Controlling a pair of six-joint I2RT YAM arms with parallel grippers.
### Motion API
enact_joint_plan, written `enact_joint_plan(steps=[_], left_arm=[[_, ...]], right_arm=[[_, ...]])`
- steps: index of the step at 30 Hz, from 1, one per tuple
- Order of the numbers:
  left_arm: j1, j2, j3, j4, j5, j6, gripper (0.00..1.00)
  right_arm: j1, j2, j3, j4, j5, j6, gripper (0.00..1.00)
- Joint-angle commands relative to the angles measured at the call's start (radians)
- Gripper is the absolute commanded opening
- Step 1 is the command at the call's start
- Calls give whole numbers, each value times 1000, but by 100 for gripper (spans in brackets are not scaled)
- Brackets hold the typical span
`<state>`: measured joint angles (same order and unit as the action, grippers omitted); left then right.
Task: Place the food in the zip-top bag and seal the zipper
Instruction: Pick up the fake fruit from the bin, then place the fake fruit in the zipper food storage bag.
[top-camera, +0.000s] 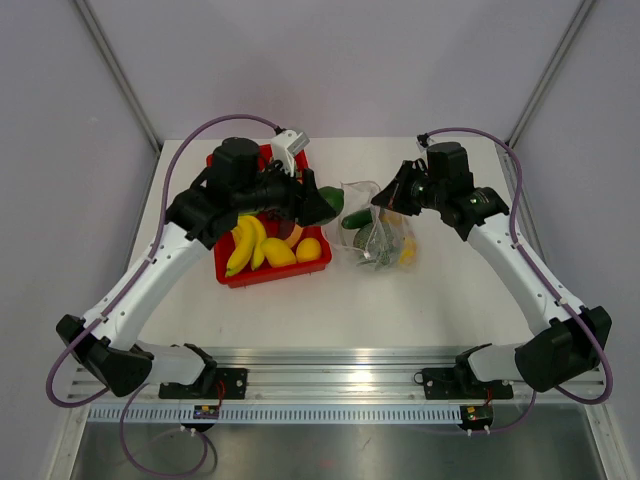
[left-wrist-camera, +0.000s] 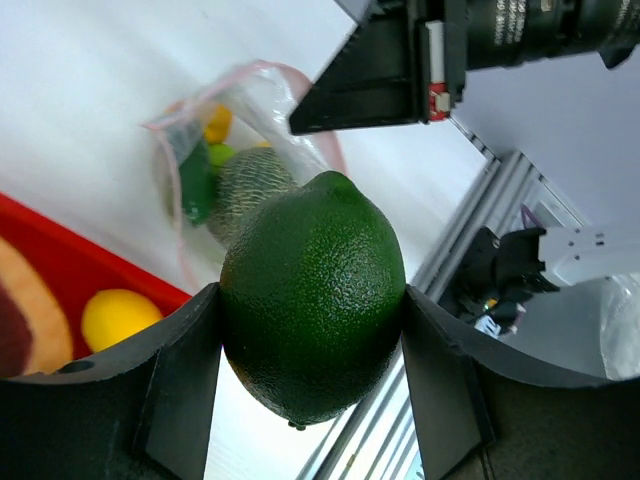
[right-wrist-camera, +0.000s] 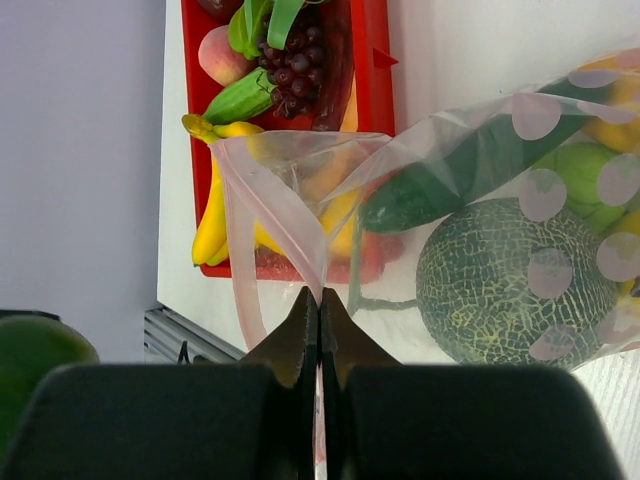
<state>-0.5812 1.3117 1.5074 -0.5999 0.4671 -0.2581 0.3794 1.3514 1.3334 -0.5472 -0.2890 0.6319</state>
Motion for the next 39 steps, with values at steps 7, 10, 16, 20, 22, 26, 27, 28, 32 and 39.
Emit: enact_joint_plan(steps=[7,10,16,20,22,26,27,28,32,39], left_arm=[[-80,159,30,94,-62,-142,21],[-82,225,53,110,-67,-156,22],[-86,352,146,118,-88,-184,40],[-100,394,227,86,-70,-185,82],[-114,396,260,46,-68,-161,93],[-115,339,238,23,-27,-124,99],[-115,328,240,11,-25,-107,99],[-115,316,240,-18,-27,-101,99],[-112,201,186,-54,-82,-67,85],[-103,127,41,-92,-295,-115,77]], right_arm=[[0,-66,-8,12,14,-14,0],[0,-81,-10,1,20,-17,0],[0,-120,-11,-19,39,-18,0],[0,-133,-13,-34,48,-20,0],[0,-144,-23,-33,62,-14,0],[0,-164,-39,-17,67,-8,0],[1,-163,-39,-22,64,-8,0],[0,-161,-40,-22,60,-8,0],[0,-166,-45,-23,57,-9,0],[0,-163,-48,-17,48,-3,0]])
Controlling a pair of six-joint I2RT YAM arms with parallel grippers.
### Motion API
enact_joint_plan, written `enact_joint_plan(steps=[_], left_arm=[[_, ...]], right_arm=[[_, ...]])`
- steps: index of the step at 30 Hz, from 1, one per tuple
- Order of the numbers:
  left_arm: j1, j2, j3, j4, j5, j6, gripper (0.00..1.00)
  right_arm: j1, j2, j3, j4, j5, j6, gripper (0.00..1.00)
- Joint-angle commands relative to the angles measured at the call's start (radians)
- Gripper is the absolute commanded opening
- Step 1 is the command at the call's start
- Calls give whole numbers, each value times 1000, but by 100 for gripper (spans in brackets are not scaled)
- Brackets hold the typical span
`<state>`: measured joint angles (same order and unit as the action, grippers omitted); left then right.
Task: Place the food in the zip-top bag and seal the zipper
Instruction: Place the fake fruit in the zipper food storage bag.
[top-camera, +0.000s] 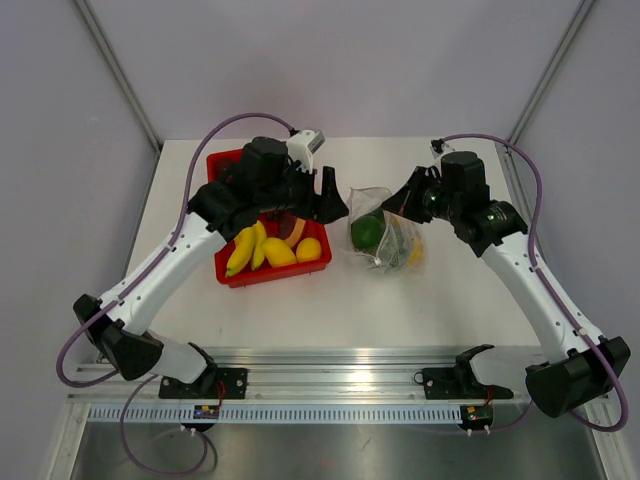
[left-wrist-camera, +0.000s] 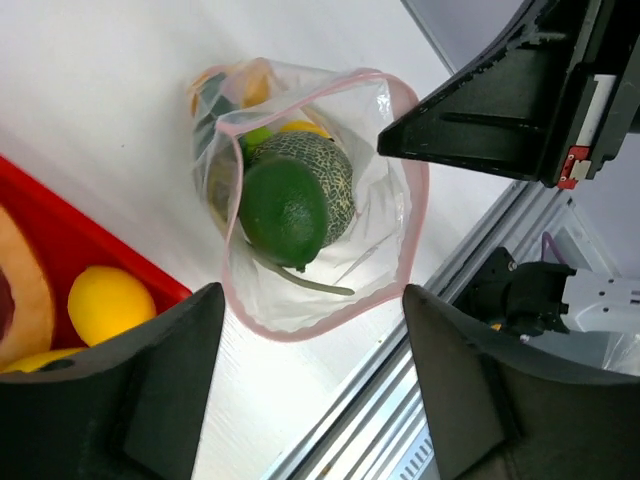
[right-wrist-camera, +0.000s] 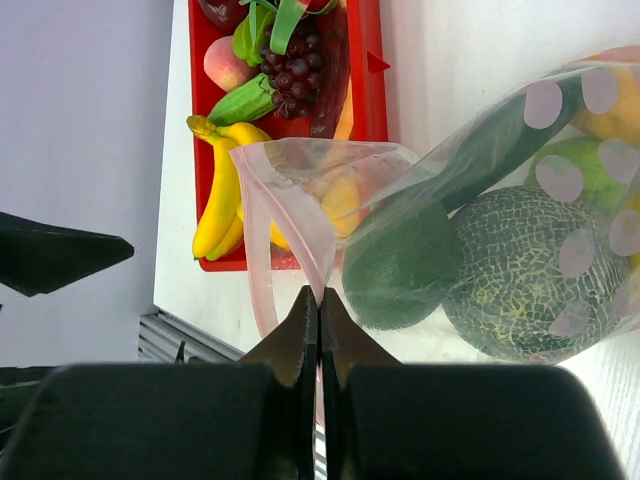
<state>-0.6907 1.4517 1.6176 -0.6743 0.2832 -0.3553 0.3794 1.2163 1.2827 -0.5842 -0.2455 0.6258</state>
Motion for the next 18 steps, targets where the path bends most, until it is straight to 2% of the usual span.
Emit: enact_joint_plan(steps=[1,4,9,12,13,14,18], left_arm=[[7,-13,-94,11,-107,-25,80],[7,-10,-208,103,-64,-68,80],[3,22,-289,209,11,-142,70],[5,48,-274,190,10,-149,40],[5,52,-260,179,22,-146,12],[5,55,-213,165,30,-142,0],[5,52,-20,122,114,-140,0]], right_arm=[[1,-26,1,23,5,3,0],[0,-24,1,24,3,8,0],[0,-26,4,20,6,8,0],[1,-29,10,14,15,2,0],[0,-28,18,11,18,-3,0],[0,-24,27,-3,25,-15,0],[0,-21,130,-68,147,-75,0]])
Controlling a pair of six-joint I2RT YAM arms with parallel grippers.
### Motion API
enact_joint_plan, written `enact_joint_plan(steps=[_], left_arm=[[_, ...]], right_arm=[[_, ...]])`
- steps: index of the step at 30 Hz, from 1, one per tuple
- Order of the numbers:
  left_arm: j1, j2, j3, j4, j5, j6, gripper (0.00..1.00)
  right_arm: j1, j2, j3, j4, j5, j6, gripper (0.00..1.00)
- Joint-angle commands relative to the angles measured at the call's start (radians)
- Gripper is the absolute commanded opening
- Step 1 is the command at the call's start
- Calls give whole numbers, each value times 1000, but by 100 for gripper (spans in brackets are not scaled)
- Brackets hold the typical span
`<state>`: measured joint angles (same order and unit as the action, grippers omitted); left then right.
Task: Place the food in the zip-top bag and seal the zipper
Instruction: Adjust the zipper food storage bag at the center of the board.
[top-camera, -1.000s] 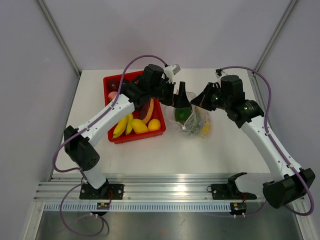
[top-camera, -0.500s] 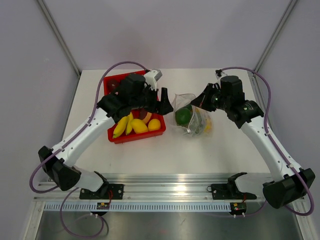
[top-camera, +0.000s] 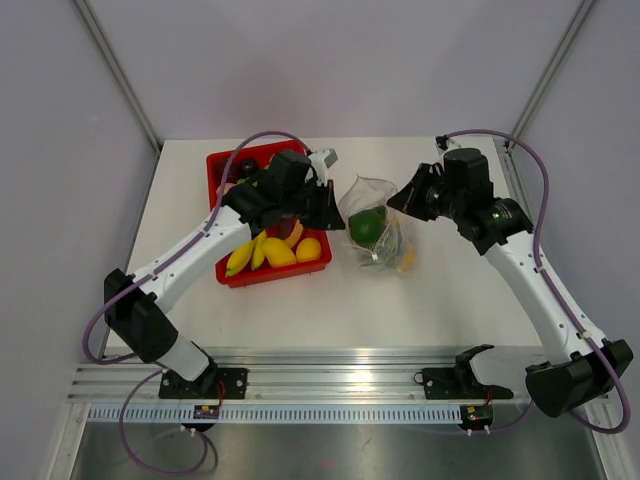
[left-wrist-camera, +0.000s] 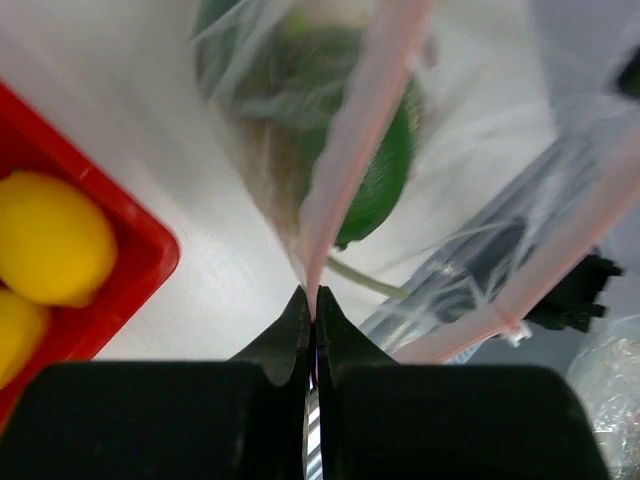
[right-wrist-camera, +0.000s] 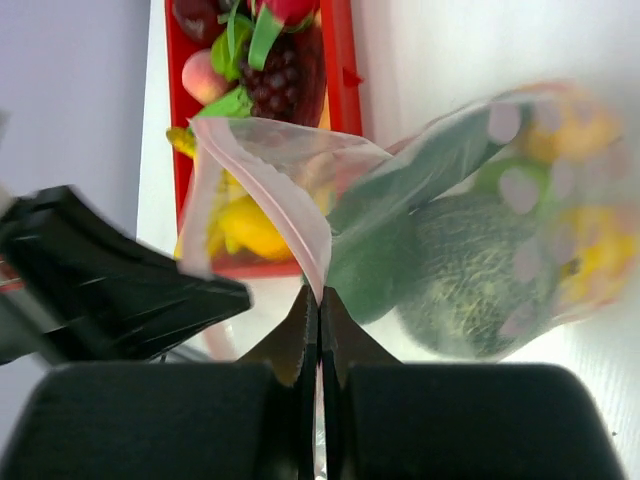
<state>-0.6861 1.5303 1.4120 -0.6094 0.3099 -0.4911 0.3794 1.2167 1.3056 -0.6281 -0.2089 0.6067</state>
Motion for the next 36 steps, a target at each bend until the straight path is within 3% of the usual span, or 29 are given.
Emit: enact_joint_plan(steps=[1,4,11,22,29,34,35,36], left_arm=[[-1,-27,227,51,87,-6,0],[-1,-1,306,22,74,5,0],[0,149,222,-1,107,8,0],[14,103,341,-70,43,104,0],[49,129,350,-75,123,120,0],[56,195,433,-144,98,175,0],[57,205,441,-164,90,183,2],[57,211,453,-176,83,189,19]], right_arm=[[0,-25,124,-33,126,-65,0],[0,-40,169,-48,143,-85,0],[0,9,43,-22,160,-59,0],[1,-32,135,-50,201,-84,0],[0,-101,66,81,184,-18,0],[0,-88,30,119,183,2,0],[1,-80,29,122,165,8,0],[0,-75,20,129,151,13,0]])
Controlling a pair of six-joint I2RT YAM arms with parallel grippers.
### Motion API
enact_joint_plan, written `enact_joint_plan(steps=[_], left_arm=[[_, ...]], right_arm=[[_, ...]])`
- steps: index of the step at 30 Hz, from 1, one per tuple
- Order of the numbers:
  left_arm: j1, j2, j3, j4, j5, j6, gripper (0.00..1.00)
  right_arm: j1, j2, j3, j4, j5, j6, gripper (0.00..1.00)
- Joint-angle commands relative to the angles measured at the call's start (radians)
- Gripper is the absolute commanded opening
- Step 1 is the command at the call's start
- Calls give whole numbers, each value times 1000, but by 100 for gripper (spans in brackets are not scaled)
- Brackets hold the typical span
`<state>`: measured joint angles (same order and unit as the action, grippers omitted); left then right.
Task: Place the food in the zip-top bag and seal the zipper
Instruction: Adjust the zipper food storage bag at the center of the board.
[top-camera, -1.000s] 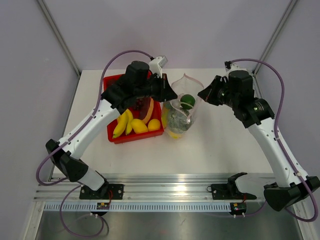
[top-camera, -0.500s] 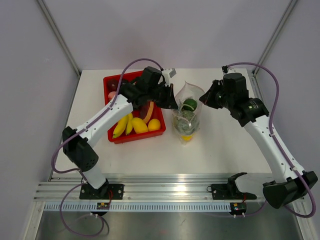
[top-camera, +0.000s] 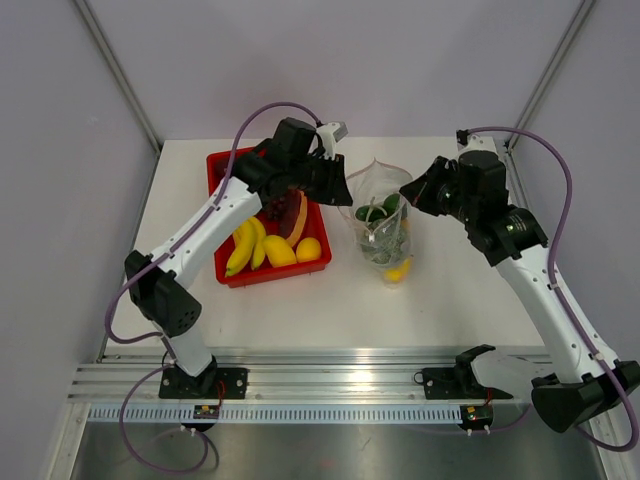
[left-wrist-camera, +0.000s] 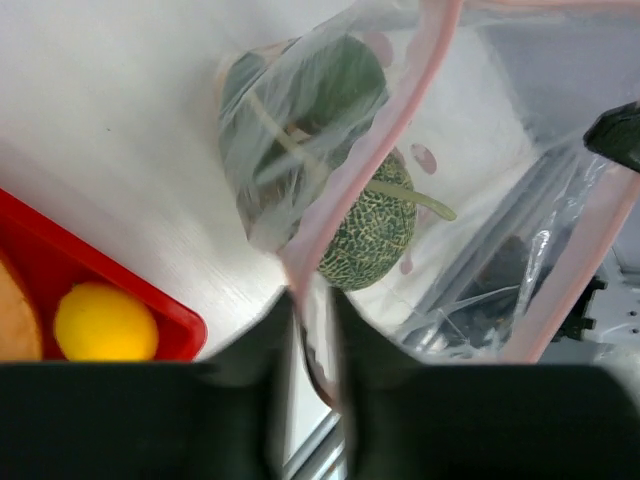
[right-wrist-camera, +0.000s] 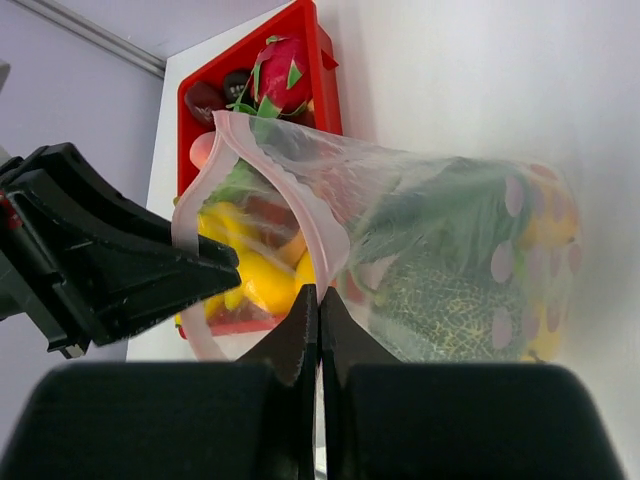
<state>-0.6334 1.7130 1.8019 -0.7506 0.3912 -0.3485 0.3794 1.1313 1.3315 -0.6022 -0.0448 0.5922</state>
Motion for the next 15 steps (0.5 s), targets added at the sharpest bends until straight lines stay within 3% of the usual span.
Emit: enact_joint_plan(steps=[1,3,4,7,10,15], left_arm=[[9,33,80,-50,-8,51,34],[14,42,108,-102,-12,59,56],[18,39,126,-121,-26,69,75],[24,-12,125,-154,-87,85,90],[47,-91,102,-162,-127,80,91],[141,-265,-65,-84,-144,33,89]], right_arm=[[0,13,-12,114,-24,32,0],[0,16,-31,131,-44,47,0],[0,16,-34,139,-49,52,0],[0,13,-45,143,-53,55,0],[0,15,-48,143,-53,55,0],[1,18,-48,143,-73,54,0]])
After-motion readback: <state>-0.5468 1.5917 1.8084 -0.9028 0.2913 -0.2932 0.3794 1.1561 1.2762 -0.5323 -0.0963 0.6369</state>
